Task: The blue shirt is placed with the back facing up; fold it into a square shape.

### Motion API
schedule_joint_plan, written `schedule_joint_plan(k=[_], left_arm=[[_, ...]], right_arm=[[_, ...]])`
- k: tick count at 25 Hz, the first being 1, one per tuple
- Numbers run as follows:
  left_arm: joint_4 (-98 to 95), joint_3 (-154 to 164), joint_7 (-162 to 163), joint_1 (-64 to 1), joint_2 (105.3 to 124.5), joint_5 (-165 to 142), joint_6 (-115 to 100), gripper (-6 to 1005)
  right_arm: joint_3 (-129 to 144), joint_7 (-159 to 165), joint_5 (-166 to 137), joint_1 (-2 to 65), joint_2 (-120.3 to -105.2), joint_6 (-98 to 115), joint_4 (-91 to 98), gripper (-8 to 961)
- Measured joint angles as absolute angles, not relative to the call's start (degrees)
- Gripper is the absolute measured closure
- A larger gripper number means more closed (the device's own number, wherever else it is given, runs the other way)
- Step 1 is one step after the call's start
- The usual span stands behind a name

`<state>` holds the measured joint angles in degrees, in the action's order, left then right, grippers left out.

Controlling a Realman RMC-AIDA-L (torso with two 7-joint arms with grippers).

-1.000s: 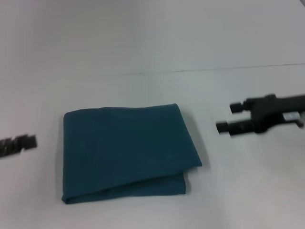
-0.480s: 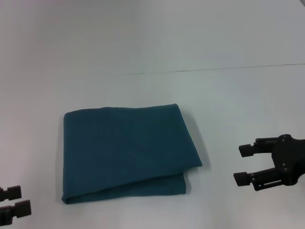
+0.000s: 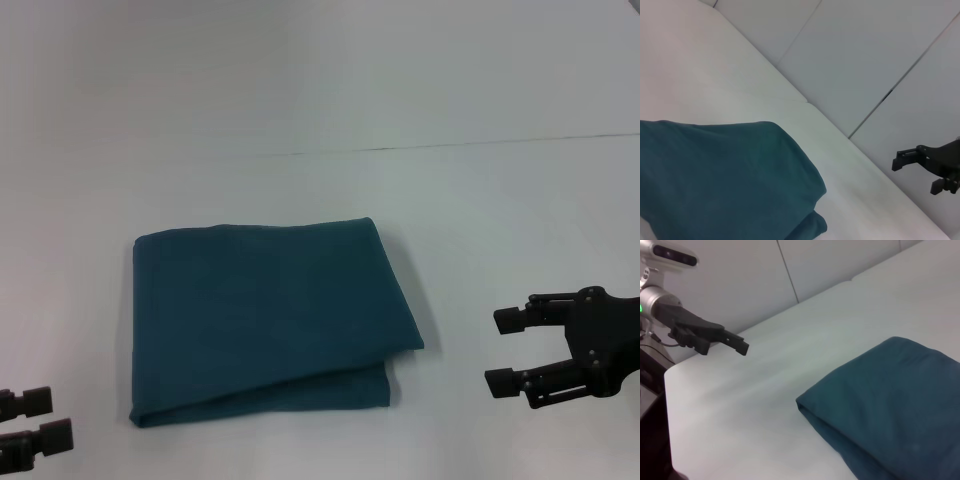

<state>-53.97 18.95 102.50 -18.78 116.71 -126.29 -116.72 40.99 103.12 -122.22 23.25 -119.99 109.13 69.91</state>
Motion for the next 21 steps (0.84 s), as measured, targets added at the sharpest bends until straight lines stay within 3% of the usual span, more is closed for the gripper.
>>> schedule_joint_plan(k=[21], left_arm=[[-53.3, 18.9, 102.1, -18.0, 117.05, -126.2, -116.4, 36]], right_arm=[[41.2, 102.9, -122.1, 23.4, -119.85, 109.2, 68.6, 37]])
